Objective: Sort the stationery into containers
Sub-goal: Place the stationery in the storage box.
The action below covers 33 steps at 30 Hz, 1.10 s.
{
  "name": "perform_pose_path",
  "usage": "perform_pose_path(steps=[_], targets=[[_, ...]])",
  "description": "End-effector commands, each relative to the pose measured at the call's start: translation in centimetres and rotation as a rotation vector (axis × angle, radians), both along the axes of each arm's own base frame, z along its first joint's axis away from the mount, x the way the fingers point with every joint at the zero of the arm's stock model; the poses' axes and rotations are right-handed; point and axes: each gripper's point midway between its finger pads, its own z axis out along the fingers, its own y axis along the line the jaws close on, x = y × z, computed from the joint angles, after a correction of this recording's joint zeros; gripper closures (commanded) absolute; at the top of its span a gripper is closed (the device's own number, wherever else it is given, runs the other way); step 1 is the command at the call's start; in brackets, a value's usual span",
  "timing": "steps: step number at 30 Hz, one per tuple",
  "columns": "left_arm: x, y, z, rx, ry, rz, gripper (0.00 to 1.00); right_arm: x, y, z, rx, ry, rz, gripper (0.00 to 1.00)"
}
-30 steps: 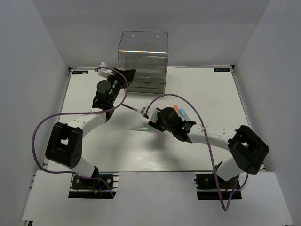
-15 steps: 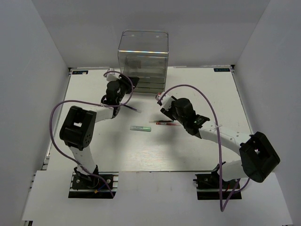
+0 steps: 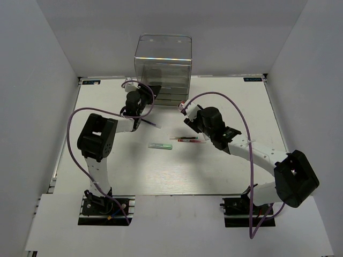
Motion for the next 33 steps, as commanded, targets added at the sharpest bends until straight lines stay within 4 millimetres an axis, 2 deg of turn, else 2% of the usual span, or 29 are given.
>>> perform_pose_path(steps=[1,4,5,6,10,11,13,14,15,16,23,24,27,29,30,31,32,33], targets=[[1.0,0.1,2.5,-0.047,-0.071,0.038,0.55,1.0,1.0,4.5,0.104,-0.079,0.006,1.00],[0.7,-0.2,4.0,-0.081,-0.133,0.039,0.61,0.8,1.2,4.3,0.104,-0.075,0.013,1.00],[0.8,-0.2,3.8,-0.082,-0.135,0.039,0.63,0.9,1.1,4.0,0.101,-0.068,0.011,1.00],[0.7,0.0,3.6,-0.092,-0.134,0.047,0.70,0.9,1.1,4.1,0.105,-0.070,0.013,1.00],[0.3,0.1,3.7,-0.099,-0.152,0.047,0.86,0.8,1.2,3.9,0.096,-0.068,0.019,1.00],[0.1,0.2,5.0,-0.124,-0.186,0.046,0.89,0.9,1.2,3.8,0.093,-0.069,0.022,1.00],[-0.6,0.3,4.9,-0.128,-0.197,0.036,0.95,0.9,1.4,3.9,0.088,-0.075,0.026,1.00],[-0.9,0.1,5.9,-0.135,-0.222,0.020,0.98,1.0,1.4,3.9,0.078,-0.081,0.032,1.00],[-1.2,0.2,5.9,-0.138,-0.229,0.020,0.99,1.1,1.4,3.8,0.070,-0.084,0.032,1.00],[-1.8,0.2,6.9,-0.144,-0.249,0.007,1.00,1.4,1.4,4.0,0.062,-0.098,0.033,1.00],[-3.2,-0.1,9.5,-0.158,-0.304,-0.040,1.00,2.7,1.6,4.6,0.017,-0.144,0.028,1.00],[-3.5,-0.2,10.2,-0.161,-0.317,-0.049,1.00,3.1,1.7,5.3,0.010,-0.169,0.023,1.00],[-4.1,-0.7,11.8,-0.171,-0.349,-0.069,1.00,3.9,2.2,5.3,-0.018,-0.190,0.031,1.00],[-4.4,-0.8,12.5,-0.174,-0.362,-0.079,1.00,4.7,2.5,6.4,-0.039,-0.240,0.031,1.00],[-4.7,-0.7,13.1,-0.176,-0.368,-0.080,1.00,5.2,2.6,5.8,-0.058,-0.235,0.025,1.00],[-4.9,-0.7,13.5,-0.169,-0.380,-0.087,1.00,5.6,2.9,6.5,-0.057,-0.255,0.024,1.00],[-5.0,-0.7,14.4,-0.164,-0.395,-0.086,1.00,6.1,3.2,6.6,-0.074,-0.270,0.028,1.00],[-5.0,-0.7,14.4,-0.164,-0.396,-0.086,1.00,6.4,3.3,6.7,-0.082,-0.278,0.026,1.00]])
